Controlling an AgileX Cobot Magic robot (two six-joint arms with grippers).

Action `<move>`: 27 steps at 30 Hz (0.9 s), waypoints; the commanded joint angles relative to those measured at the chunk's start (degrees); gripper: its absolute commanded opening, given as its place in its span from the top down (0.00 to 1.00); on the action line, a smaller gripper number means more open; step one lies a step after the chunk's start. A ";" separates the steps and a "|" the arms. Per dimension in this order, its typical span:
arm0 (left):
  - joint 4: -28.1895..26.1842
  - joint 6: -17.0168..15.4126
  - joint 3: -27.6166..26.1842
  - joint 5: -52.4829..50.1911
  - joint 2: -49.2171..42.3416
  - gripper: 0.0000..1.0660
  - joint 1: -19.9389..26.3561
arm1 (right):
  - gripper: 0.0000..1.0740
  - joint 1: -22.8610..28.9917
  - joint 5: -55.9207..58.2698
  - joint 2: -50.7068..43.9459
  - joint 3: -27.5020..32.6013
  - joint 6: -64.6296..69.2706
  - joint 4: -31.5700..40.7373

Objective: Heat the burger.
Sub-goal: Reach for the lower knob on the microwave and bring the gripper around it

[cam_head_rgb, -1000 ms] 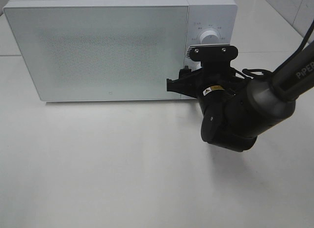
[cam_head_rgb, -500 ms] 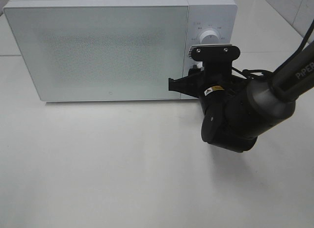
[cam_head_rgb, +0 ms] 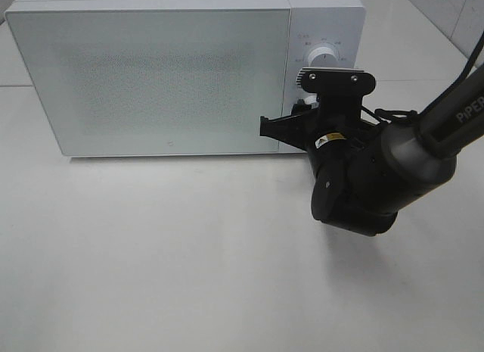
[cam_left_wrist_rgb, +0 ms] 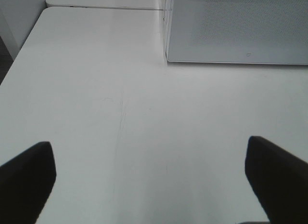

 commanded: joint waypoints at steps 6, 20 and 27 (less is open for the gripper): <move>0.00 -0.34 0.17 -0.63 -1.20 0.06 0.17 | 1.00 -0.63 -2.64 -0.06 -0.80 20.28 -4.70; 0.00 -0.34 0.17 -0.63 -1.20 0.06 0.17 | 1.00 -0.63 0.29 -0.06 -0.80 49.79 -9.85; 0.00 -0.34 0.17 -0.63 -1.20 0.06 0.17 | 1.00 -0.63 0.34 -0.06 -0.80 66.06 -13.12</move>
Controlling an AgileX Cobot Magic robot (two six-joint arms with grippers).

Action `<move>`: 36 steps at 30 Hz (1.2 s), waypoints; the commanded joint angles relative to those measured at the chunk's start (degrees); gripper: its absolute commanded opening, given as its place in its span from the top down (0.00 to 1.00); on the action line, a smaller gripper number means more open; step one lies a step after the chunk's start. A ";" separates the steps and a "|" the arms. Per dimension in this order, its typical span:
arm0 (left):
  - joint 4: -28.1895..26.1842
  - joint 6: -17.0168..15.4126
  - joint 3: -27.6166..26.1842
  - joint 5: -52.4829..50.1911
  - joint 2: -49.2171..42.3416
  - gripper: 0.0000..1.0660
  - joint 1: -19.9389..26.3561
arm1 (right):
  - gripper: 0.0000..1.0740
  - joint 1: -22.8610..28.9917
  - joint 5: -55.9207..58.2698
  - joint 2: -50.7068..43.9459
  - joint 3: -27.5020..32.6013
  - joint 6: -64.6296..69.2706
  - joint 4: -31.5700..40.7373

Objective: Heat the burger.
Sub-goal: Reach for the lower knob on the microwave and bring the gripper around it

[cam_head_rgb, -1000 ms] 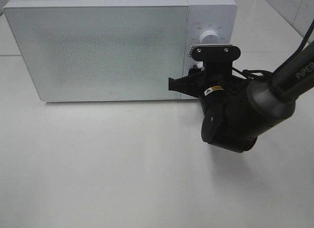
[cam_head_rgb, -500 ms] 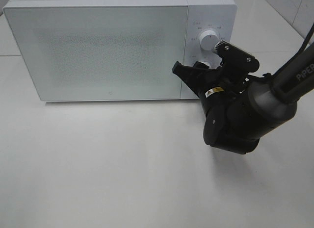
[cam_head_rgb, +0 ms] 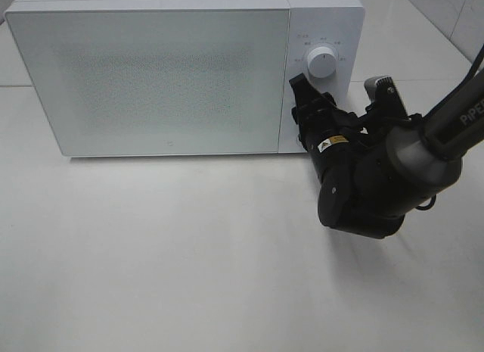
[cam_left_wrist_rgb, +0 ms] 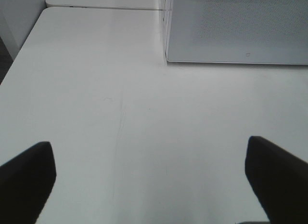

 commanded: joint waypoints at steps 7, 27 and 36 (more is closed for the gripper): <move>0.00 -0.34 0.17 -0.63 -1.20 0.06 0.17 | 1.00 -0.11 2.58 -0.23 -2.01 14.84 -11.29; 0.00 -0.34 0.17 -0.63 -1.20 0.06 0.17 | 1.00 -0.11 5.21 -0.23 -2.01 44.75 -13.01; 0.00 -0.34 0.17 -0.63 -1.20 0.06 0.17 | 1.00 -0.11 4.76 -0.23 -2.01 44.35 -12.89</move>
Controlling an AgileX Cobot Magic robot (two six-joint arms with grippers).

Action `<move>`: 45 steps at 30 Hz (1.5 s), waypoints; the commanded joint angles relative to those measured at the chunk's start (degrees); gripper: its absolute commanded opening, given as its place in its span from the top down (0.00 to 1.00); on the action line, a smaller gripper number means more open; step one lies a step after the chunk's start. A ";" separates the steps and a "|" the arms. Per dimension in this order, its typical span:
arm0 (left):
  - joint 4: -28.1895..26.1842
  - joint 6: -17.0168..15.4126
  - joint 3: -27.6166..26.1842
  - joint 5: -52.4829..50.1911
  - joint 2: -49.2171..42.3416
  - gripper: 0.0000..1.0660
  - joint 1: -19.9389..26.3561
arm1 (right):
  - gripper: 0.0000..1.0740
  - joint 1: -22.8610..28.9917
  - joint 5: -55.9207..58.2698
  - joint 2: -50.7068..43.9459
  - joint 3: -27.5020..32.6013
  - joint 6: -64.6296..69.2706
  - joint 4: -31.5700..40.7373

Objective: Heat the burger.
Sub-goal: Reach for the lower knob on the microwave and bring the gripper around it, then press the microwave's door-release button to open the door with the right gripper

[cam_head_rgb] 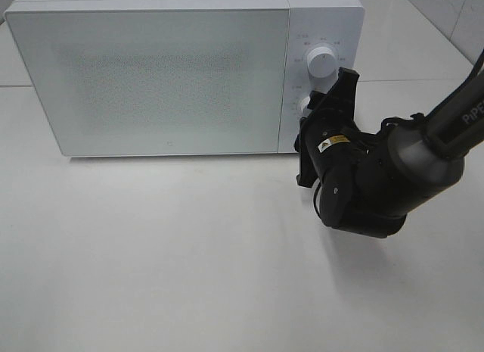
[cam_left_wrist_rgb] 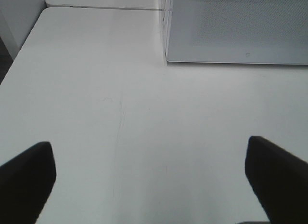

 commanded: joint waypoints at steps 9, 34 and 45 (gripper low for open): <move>0.00 -0.34 0.17 -0.63 -1.20 0.06 0.17 | 0.91 0.11 3.90 -0.23 -2.18 -1.32 -10.83; 0.00 -0.34 0.17 -0.63 -1.20 0.06 0.17 | 0.42 0.11 -2.12 -0.23 -2.18 -14.09 3.78; 0.00 -0.34 0.17 -0.63 -1.20 0.06 0.17 | 0.33 0.29 0.00 -1.49 -0.29 -15.41 0.29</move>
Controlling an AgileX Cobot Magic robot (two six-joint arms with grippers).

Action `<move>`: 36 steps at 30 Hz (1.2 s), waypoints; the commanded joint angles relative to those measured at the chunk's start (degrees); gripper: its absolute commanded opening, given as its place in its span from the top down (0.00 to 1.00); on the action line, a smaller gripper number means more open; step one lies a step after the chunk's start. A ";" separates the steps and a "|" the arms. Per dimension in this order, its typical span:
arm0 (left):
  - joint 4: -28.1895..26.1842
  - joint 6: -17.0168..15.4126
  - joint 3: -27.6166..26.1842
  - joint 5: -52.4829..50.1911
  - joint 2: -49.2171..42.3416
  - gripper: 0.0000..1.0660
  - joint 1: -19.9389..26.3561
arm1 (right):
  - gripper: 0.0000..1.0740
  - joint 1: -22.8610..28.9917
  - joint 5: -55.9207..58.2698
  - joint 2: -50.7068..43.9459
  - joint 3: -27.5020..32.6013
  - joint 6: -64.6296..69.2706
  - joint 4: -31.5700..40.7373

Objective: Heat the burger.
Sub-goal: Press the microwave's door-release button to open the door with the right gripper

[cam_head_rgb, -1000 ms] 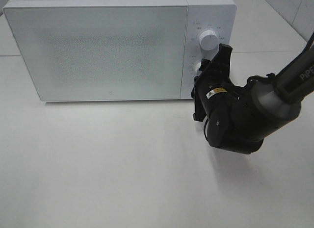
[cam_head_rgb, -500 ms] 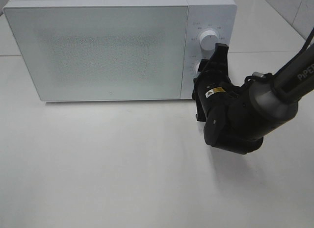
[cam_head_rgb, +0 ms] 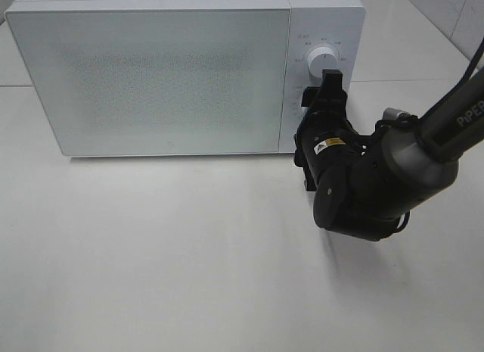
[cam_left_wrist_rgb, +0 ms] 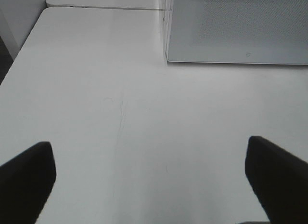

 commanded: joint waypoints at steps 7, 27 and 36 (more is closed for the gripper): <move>0.00 -0.34 0.17 -0.63 -0.97 0.06 0.17 | 0.33 -0.57 2.98 -4.70 3.90 -8.02 -5.10; 0.00 -0.34 0.17 -0.63 -0.92 0.06 0.17 | 0.34 -0.80 26.07 -18.51 13.64 -40.85 -14.27; 0.00 -0.34 0.17 -0.63 -0.92 0.06 0.17 | 0.34 -3.21 44.58 -24.58 13.52 -64.92 -15.24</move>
